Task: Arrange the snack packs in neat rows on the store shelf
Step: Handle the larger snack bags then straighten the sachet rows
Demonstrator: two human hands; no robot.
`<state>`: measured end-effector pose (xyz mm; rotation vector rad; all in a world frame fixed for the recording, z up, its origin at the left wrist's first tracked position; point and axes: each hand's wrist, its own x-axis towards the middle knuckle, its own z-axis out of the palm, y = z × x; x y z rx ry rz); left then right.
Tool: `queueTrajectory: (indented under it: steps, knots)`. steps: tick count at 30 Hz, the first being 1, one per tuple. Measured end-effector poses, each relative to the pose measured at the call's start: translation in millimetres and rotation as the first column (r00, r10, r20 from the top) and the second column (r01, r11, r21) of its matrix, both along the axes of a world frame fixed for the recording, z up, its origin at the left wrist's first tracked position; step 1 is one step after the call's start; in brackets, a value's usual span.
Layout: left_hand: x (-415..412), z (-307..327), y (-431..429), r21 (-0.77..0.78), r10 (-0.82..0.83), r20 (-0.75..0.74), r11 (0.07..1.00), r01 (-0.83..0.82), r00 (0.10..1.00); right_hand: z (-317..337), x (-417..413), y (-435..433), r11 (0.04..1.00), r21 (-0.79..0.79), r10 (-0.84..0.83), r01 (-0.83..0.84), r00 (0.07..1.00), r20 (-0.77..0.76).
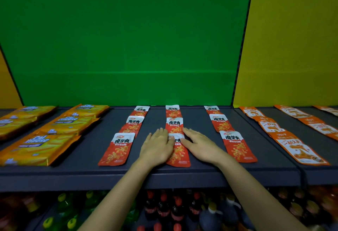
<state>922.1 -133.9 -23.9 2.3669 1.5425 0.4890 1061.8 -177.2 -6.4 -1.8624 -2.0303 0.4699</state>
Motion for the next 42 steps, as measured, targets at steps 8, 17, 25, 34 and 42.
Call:
queueTrajectory:
  steps: [8,17,25,34,42]
  knots:
    - [-19.6,15.1,-11.6,0.095,0.023,0.325,0.994,-0.057,0.945,6.3,-10.2,1.8,0.991,0.118,-0.038,0.064,0.977,-0.21]
    - [-119.9,39.7,38.0,-0.057,0.157,0.574,0.987,-0.152,0.803,28.7,-100.6,27.3,0.997,0.05,-0.031,0.052,0.935,-0.353]
    - [-120.5,22.0,82.6,-0.168,0.154,0.382,0.981,-0.096,0.911,14.6,-143.1,76.9,0.966,-0.012,-0.25,0.257,0.927,-0.279]
    - [-118.5,19.1,104.2,-0.08,0.106,0.218,0.993,-0.09,0.97,3.0,-143.4,113.7,0.955,0.055,-0.283,0.29,0.953,-0.11]
    - [-117.6,15.6,109.7,-0.051,0.082,0.192,0.996,-0.074,0.978,0.0,-144.8,123.1,0.965,0.05,-0.259,0.258,0.966,0.003]
